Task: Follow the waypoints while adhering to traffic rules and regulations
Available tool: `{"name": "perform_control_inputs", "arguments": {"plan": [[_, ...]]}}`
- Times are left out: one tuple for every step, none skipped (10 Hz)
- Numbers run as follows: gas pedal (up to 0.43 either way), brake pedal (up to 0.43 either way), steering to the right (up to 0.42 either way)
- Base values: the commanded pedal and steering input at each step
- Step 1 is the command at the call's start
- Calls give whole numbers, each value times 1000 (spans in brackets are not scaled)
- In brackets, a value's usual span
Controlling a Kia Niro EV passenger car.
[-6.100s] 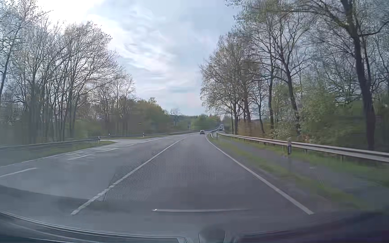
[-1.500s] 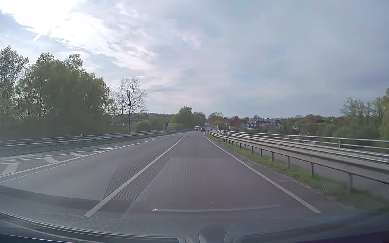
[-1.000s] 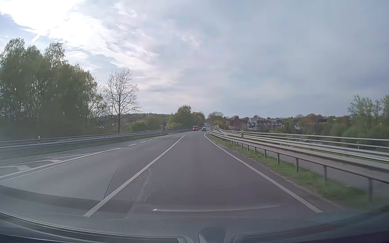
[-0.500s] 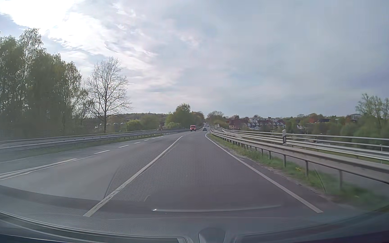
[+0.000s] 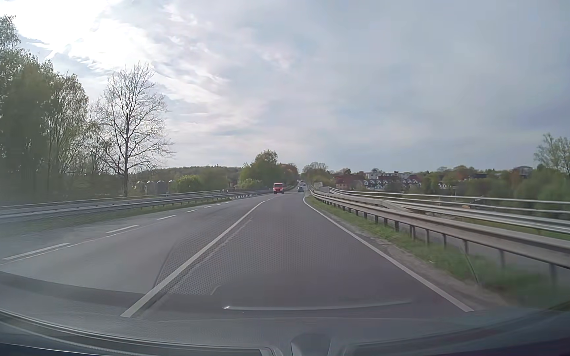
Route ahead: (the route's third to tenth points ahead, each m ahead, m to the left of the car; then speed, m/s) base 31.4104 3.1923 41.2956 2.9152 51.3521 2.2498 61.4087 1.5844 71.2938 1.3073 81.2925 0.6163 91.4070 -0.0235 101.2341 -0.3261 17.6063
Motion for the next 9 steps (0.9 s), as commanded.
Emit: {"name": "perform_control_inputs", "arguments": {"plan": [[59, 0, -2], [47, 0, -1], [47, 0, 0], [47, 0, -1], [47, 0, -1], [47, 0, 0], [47, 0, -1], [47, 0, 0], [47, 0, 0]]}}
